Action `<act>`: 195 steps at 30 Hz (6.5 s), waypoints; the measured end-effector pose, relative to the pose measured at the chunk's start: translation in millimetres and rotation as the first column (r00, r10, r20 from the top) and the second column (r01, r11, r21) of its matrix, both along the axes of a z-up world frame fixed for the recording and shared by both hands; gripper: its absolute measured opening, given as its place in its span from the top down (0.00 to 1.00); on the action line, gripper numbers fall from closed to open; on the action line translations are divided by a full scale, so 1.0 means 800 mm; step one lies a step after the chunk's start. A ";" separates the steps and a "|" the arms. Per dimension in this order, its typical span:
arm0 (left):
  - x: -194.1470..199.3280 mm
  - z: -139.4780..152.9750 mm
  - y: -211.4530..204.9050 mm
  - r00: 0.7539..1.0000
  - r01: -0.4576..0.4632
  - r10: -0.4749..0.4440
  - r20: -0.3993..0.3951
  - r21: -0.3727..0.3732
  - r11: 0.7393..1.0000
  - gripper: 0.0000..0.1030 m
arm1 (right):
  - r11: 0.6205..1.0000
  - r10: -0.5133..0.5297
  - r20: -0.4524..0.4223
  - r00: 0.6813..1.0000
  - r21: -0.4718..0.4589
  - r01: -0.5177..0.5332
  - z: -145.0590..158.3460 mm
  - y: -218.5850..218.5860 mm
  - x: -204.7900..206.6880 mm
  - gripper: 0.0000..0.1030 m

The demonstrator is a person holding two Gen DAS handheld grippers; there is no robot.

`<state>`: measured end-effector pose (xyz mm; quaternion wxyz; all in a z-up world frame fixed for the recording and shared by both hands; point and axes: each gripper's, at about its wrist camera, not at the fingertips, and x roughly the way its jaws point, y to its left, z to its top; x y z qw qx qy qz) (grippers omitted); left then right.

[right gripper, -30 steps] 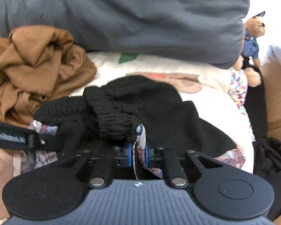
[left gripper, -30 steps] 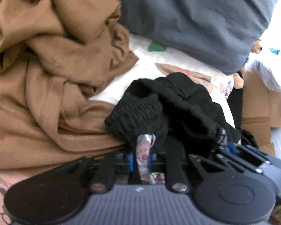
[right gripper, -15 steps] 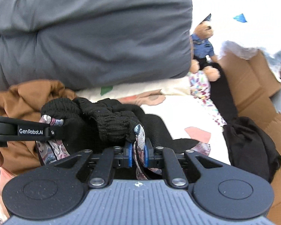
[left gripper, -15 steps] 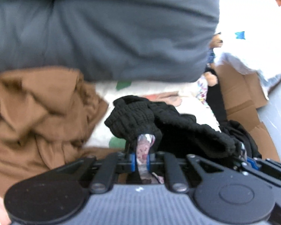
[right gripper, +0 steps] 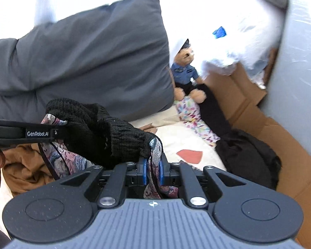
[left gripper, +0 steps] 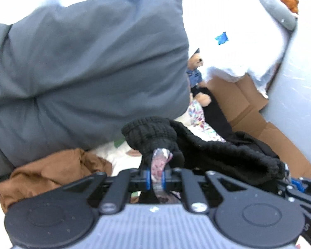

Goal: Fold clothes
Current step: 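Lift the pants by the waistband with both grippers, raising them high, then lower the held pants onto the bed, laying the legs out flat, then open both grippers and release the waistband onto the bed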

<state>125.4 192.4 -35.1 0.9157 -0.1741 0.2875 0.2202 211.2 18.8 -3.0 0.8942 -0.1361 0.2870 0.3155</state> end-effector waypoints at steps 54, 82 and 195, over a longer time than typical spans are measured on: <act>-0.286 0.304 -0.163 0.835 0.393 -0.504 0.221 0.402 0.827 0.92 | 0.956 -0.245 0.331 0.911 0.240 0.170 0.273 -0.318 -0.355 0.90; -0.257 0.146 -0.180 0.867 0.472 -0.491 0.082 0.177 0.863 0.92 | 0.921 -0.354 0.056 0.934 0.192 0.338 0.158 -0.340 -0.384 0.90; 0.040 -0.158 -0.105 0.762 0.374 -0.346 -0.548 -0.066 0.925 0.61 | 0.844 -0.465 -0.531 0.708 -0.027 0.535 -0.160 -0.353 0.015 0.50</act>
